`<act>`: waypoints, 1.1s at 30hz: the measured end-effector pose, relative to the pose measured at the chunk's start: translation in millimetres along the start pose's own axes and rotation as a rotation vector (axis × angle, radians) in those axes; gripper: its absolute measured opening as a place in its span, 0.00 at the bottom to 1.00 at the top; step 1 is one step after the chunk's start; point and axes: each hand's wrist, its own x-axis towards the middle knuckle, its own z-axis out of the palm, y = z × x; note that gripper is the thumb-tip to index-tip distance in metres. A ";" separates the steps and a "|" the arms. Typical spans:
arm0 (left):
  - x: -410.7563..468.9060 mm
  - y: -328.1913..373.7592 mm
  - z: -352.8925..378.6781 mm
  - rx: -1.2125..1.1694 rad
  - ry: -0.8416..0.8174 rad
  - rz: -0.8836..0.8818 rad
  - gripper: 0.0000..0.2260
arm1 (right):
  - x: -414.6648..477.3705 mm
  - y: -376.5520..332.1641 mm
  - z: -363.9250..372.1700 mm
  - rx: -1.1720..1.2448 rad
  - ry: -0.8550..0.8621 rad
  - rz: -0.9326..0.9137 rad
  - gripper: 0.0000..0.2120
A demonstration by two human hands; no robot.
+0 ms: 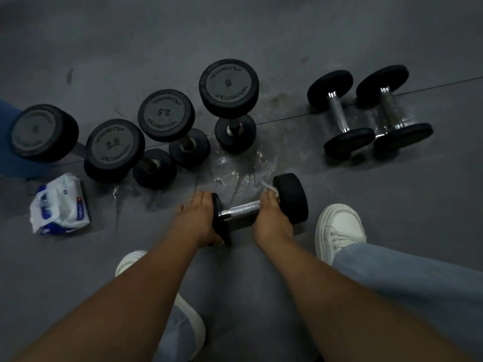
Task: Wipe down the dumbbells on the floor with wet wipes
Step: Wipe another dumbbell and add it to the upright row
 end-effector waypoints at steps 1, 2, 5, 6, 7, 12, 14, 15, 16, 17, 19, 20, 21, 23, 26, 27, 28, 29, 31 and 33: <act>-0.6 0.7 -1.0 -0.003 0.002 0.006 0.51 | -4.8 3.1 2.4 0.029 0.039 -0.015 0.37; -1.7 1.5 -0.8 -0.006 0.005 0.005 0.51 | -13.0 10.0 8.5 0.051 0.070 -0.061 0.40; -0.2 2.1 -0.8 -0.012 0.005 -0.005 0.53 | -22.4 22.8 28.2 0.109 0.128 -0.166 0.45; 0.3 1.5 -0.6 -0.017 0.005 -0.007 0.54 | -14.5 18.6 31.0 0.136 0.147 -0.151 0.45; 0.5 1.3 -0.6 -0.022 0.003 -0.006 0.54 | -5.3 11.3 31.2 0.169 0.160 -0.114 0.43; -2.1 1.7 0.8 -0.039 0.012 0.002 0.54 | -6.5 3.9 41.1 0.396 0.296 -0.111 0.35; -0.9 1.8 -2.4 -0.051 0.020 0.006 0.51 | -25.3 8.4 49.0 0.805 0.383 0.070 0.25; -0.2 1.5 -3.6 -0.057 0.017 0.009 0.51 | -29.5 8.0 47.9 1.093 0.369 0.296 0.20; 0.6 1.3 -3.8 -0.066 0.013 0.010 0.51 | -26.1 8.6 46.2 1.391 0.283 0.555 0.16; 0.2 1.3 -3.0 -0.074 0.009 0.008 0.51 | -18.6 10.1 45.1 1.703 0.153 0.730 0.15; -2.4 1.5 0.4 -0.089 0.026 0.007 0.51 | -3.2 11.8 34.9 2.168 0.068 0.845 0.14; -3.3 1.4 2.1 -0.097 0.042 0.010 0.50 | 4.0 12.1 28.9 2.285 0.067 0.863 0.14; -4.0 1.9 3.0 -0.103 0.050 0.012 0.49 | 8.6 10.5 23.9 2.309 0.065 0.875 0.14; -4.8 2.8 2.1 -0.105 0.038 0.011 0.50 | 12.1 7.3 20.3 2.247 0.025 0.903 0.12; -4.1 2.9 0.7 -0.111 0.028 0.000 0.52 | 12.0 2.4 19.9 2.117 -0.045 0.889 0.11; -4.2 3.0 1.4 -0.117 0.030 -0.001 0.51 | 12.0 1.7 20.0 2.089 -0.069 0.888 0.10; -4.6 3.4 2.1 -0.123 0.033 -0.001 0.51 | 12.5 1.4 21.1 2.063 -0.089 0.886 0.10; -5.1 3.7 2.6 -0.125 0.035 -0.002 0.51 | 12.9 1.5 22.1 2.050 -0.106 0.883 0.10; -5.1 4.2 2.0 -0.119 0.030 -0.003 0.52 | 14.0 0.3 21.4 2.074 -0.069 0.900 0.10; -4.7 4.3 0.7 -0.118 0.023 -0.006 0.53 | 15.7 0.9 23.1 2.151 0.005 0.923 0.09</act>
